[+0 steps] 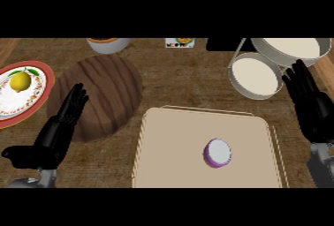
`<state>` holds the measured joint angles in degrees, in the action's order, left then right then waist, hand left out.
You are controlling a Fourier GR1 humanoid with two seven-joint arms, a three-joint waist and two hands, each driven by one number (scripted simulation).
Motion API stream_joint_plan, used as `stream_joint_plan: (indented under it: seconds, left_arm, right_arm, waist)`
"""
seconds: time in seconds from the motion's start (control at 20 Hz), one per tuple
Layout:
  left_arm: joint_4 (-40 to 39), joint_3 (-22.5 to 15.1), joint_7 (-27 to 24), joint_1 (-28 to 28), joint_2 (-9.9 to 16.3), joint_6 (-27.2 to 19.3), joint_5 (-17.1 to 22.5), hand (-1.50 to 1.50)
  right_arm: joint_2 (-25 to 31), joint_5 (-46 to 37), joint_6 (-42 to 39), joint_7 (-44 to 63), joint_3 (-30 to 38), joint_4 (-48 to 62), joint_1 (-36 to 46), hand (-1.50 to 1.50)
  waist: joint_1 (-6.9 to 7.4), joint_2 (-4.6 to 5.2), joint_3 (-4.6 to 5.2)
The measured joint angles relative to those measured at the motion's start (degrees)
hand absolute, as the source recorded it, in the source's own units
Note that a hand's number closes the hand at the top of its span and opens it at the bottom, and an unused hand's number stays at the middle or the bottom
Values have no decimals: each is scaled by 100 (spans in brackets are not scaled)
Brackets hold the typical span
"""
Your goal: Pick the can from the tray and place it in the tiered basket
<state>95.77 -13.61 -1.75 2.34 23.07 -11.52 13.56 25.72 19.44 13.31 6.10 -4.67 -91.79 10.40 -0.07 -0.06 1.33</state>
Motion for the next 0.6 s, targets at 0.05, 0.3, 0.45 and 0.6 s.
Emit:
stream_joint_plan:
  seconds: [0.05,0.3,0.45,0.6]
  left_arm:
    - [21,-2,57,44,-44,-48,-39,0]
    - [-173,64,40,232,-219,-479,-389,0]
    - [-328,17,62,308,-378,-638,-499,0]
    - [-373,-46,123,349,-488,-749,-577,0]
  right_arm:
    - [15,84,-66,-12,94,-52,11,150]
    - [-257,1124,-942,-587,530,-324,205,150]
    - [-445,1370,-874,-727,825,-105,64,-150]
    - [-802,2271,-1653,-517,679,-42,-123,-150]
  waist:
    - [-12,-10,-30]
    - [-51,-2,-120]
    - [-125,-11,-170]
    - [-86,7,-169]
